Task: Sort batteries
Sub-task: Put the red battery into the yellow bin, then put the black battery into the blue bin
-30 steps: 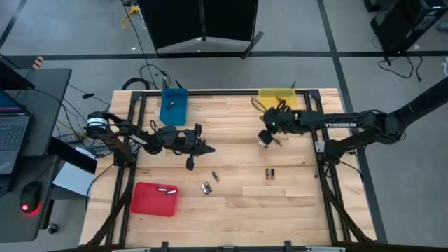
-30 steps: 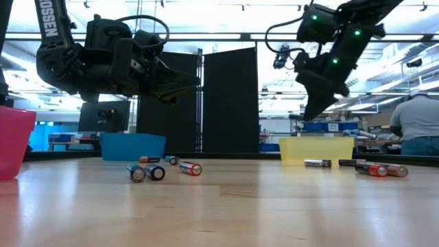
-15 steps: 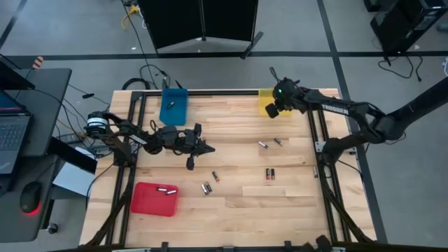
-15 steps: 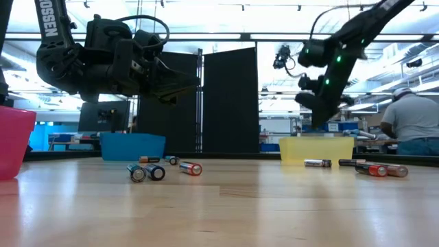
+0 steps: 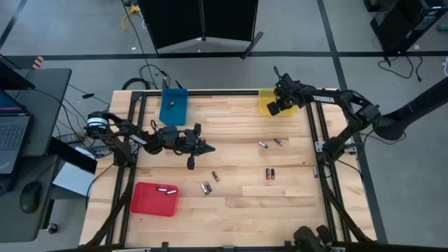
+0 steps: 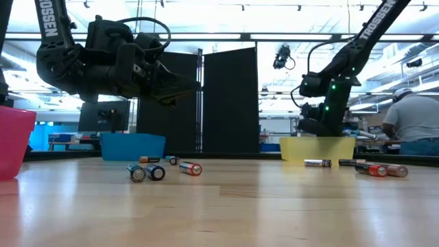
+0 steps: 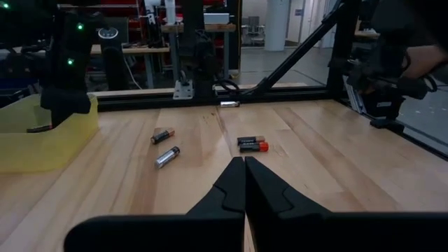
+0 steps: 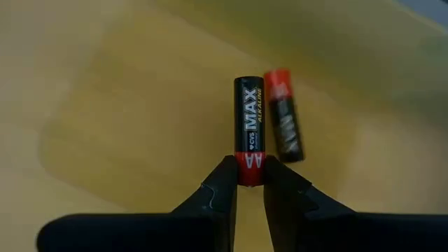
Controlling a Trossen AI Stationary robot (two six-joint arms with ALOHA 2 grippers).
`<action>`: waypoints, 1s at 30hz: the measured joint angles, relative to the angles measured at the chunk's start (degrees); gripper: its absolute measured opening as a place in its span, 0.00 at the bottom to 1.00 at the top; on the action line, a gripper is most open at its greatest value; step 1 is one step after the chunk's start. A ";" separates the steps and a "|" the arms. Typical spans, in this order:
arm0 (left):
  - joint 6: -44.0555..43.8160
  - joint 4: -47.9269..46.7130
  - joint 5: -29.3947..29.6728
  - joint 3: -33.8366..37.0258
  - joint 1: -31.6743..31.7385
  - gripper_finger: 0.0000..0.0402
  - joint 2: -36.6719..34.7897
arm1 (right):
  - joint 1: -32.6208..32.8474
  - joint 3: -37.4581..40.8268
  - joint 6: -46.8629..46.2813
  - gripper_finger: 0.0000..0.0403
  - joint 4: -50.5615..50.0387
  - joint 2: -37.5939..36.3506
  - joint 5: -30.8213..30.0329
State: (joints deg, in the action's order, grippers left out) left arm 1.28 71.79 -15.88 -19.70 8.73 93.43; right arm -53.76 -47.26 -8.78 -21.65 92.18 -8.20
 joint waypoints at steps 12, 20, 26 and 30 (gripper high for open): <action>-0.01 -0.23 0.00 0.00 -0.11 0.01 0.00 | -0.21 -3.70 1.21 0.31 -0.80 0.52 0.86; -0.02 -0.46 0.00 0.00 -0.11 0.01 0.00 | 1.23 -9.45 5.30 0.45 -9.01 0.51 -0.71; -0.02 -0.57 0.00 0.00 -0.11 0.01 0.00 | 7.95 -14.39 8.61 0.27 -19.92 -0.30 -0.77; -0.02 -0.87 0.00 0.00 -0.11 0.01 0.00 | 13.66 -14.48 9.64 0.05 -20.14 -4.02 -1.31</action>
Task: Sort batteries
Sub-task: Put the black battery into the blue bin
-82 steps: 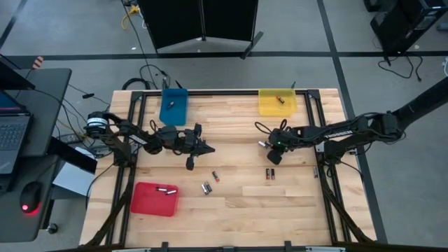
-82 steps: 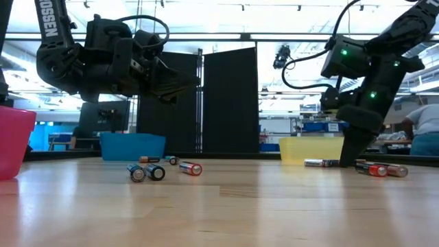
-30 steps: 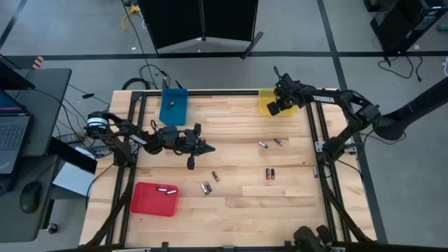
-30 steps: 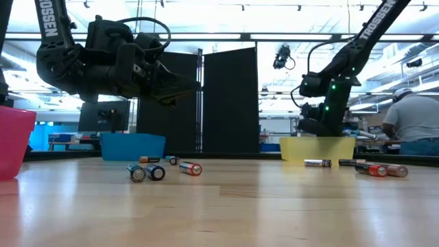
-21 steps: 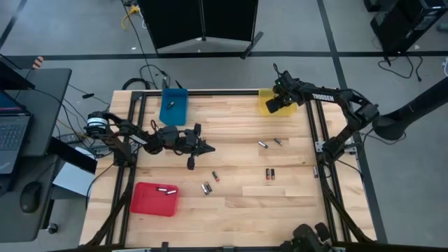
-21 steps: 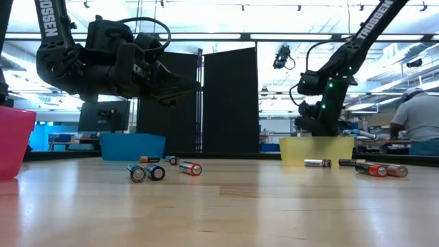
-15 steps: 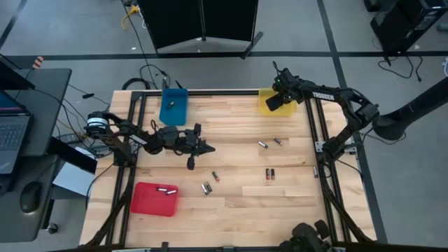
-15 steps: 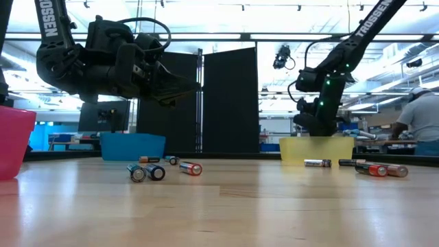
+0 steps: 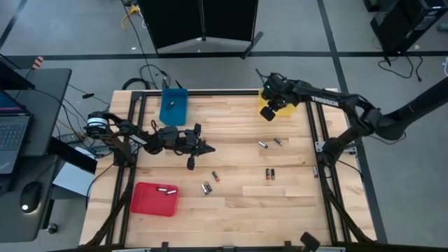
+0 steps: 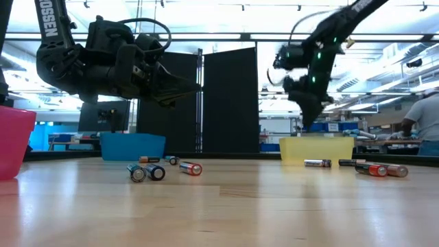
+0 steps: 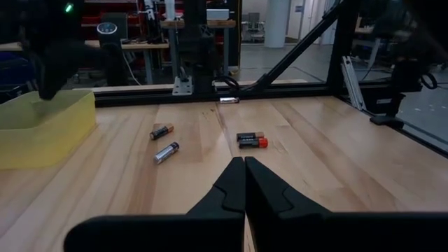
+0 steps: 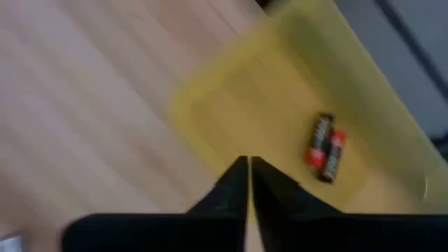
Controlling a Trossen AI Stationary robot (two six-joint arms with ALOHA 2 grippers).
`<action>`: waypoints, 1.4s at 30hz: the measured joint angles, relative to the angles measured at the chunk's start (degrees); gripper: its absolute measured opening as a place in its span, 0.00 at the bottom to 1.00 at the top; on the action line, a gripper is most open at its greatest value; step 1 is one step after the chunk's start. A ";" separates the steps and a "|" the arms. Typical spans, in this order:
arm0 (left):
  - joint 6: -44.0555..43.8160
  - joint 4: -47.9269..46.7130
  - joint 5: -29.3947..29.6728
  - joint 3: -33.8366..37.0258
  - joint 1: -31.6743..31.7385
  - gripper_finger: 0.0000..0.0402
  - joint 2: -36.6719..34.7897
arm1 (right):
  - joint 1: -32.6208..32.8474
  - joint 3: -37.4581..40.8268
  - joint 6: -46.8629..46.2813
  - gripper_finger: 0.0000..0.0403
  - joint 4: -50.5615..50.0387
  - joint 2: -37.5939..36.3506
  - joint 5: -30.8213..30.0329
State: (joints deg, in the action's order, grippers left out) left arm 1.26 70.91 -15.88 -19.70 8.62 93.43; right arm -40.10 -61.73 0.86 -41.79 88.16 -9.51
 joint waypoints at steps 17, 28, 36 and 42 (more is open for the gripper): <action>-0.02 -0.14 -1.26 0.02 0.00 0.01 0.00 | 25.37 19.98 -19.84 0.07 7.52 -18.70 3.48; -0.02 -0.13 -1.31 0.02 -0.04 0.01 0.00 | 45.69 26.71 -36.51 0.14 9.70 -19.14 3.63; -0.03 -0.13 -1.28 0.02 -0.04 0.01 0.00 | 59.61 26.71 -41.85 0.40 10.24 -17.54 3.12; -0.20 -0.11 -1.20 0.02 -0.04 0.01 0.00 | 62.53 26.71 -41.82 0.66 10.89 -14.40 2.72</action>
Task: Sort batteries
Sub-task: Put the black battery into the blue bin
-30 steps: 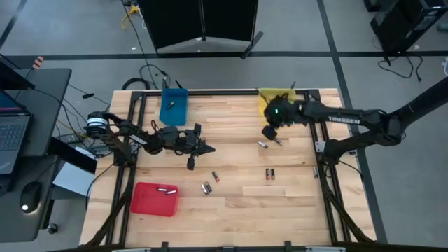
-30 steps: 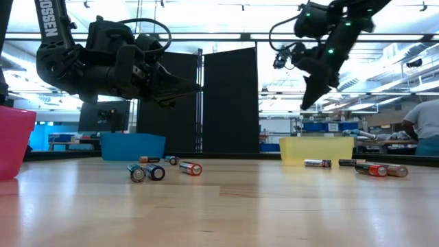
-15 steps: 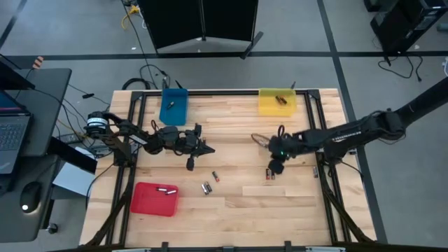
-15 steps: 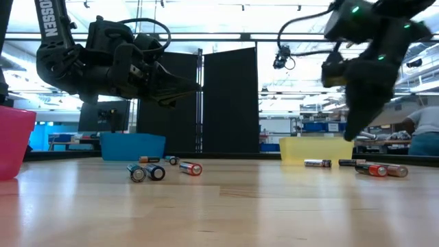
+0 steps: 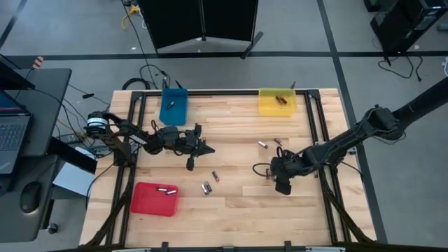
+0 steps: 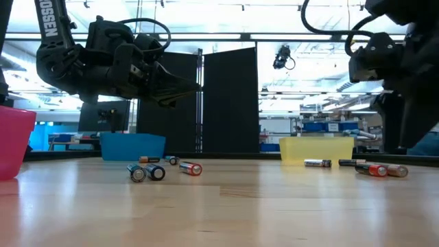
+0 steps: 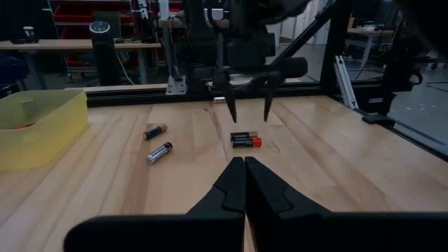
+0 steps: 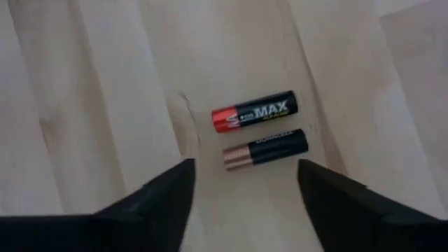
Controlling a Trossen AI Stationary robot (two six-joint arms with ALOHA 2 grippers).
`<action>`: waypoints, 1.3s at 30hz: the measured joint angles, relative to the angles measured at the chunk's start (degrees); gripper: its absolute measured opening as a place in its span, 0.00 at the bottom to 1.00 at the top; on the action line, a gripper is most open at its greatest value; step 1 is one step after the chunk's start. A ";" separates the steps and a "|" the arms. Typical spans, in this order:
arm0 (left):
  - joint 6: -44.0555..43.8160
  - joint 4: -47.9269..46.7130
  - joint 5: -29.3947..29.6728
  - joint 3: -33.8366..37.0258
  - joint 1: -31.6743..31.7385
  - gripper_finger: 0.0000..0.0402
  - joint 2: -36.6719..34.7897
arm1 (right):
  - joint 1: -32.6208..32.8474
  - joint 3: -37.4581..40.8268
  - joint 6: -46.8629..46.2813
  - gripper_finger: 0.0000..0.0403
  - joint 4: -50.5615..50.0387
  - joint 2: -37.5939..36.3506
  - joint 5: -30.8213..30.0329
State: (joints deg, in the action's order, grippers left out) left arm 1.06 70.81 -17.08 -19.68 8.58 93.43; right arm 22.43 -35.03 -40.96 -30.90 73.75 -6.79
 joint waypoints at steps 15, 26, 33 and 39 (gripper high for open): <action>-0.13 0.00 0.48 0.00 0.01 0.01 0.00 | -0.54 -0.68 11.87 0.98 0.44 5.30 -2.80; -0.22 -0.02 0.48 0.00 0.00 0.01 0.00 | -0.54 -0.92 14.96 0.90 2.03 9.72 -2.58; -0.22 -0.02 0.50 0.00 0.00 0.01 0.00 | -0.50 -0.87 15.22 0.78 2.58 9.82 -2.14; -0.24 -0.02 0.50 0.00 0.01 0.01 0.00 | -0.47 -0.83 15.24 0.63 2.79 9.86 -1.65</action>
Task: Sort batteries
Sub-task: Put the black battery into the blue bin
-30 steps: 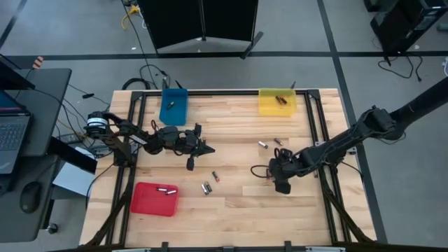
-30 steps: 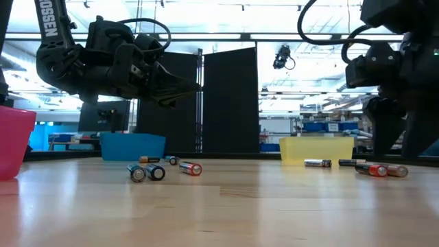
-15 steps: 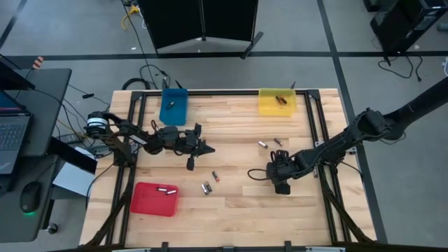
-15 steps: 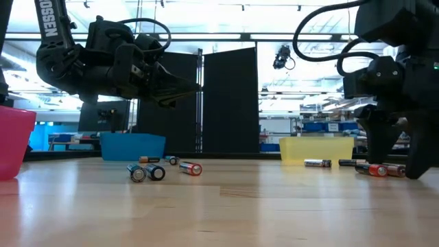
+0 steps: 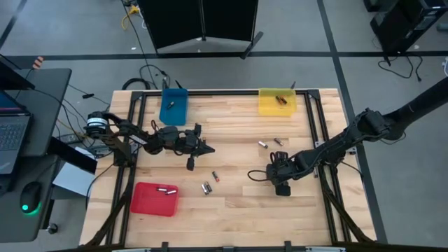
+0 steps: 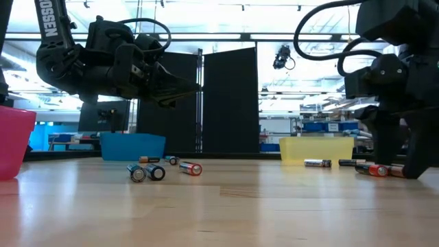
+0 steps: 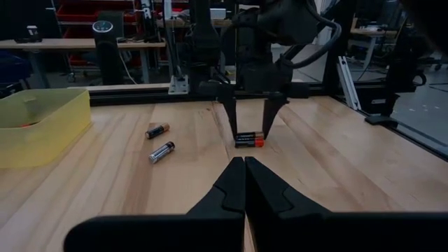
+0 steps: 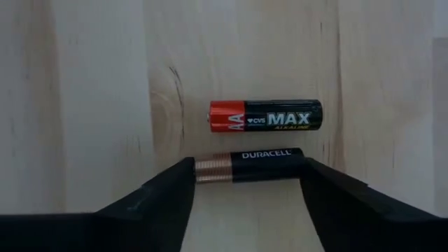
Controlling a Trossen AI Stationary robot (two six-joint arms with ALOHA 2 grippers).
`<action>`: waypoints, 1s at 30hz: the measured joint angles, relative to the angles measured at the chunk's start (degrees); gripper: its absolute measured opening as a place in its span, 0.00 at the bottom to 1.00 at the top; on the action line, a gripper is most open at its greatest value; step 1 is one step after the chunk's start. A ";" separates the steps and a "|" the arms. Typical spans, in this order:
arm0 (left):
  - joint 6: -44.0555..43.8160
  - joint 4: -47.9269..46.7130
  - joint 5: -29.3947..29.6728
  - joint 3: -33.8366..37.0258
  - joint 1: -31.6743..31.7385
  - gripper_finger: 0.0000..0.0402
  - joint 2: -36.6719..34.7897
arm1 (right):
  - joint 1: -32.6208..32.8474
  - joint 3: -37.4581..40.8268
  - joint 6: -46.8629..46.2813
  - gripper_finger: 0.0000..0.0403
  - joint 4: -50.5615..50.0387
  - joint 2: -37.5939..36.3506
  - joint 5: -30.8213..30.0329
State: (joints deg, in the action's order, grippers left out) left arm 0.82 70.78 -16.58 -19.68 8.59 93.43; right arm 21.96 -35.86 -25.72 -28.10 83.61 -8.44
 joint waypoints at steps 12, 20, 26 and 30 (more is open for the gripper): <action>-13.62 0.37 2.64 0.00 -0.01 0.01 0.00 | 0.01 -7.74 -2.27 0.59 -12.44 0.28 -1.16; -28.18 -0.14 6.58 -0.79 -1.93 0.02 0.00 | -0.16 -15.43 2.40 0.58 -15.41 0.21 -16.92; -33.00 -3.55 6.10 -5.61 -3.52 0.14 0.00 | -3.07 -16.74 14.42 0.58 -2.24 0.17 -20.84; -34.73 -9.97 6.22 -9.83 -4.24 0.26 0.00 | -4.94 -16.74 19.53 0.58 4.83 0.17 -25.38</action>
State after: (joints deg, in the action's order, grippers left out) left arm -33.91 60.81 -10.36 -29.51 4.35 93.43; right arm 17.01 -52.60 -6.19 -23.28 83.79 -33.82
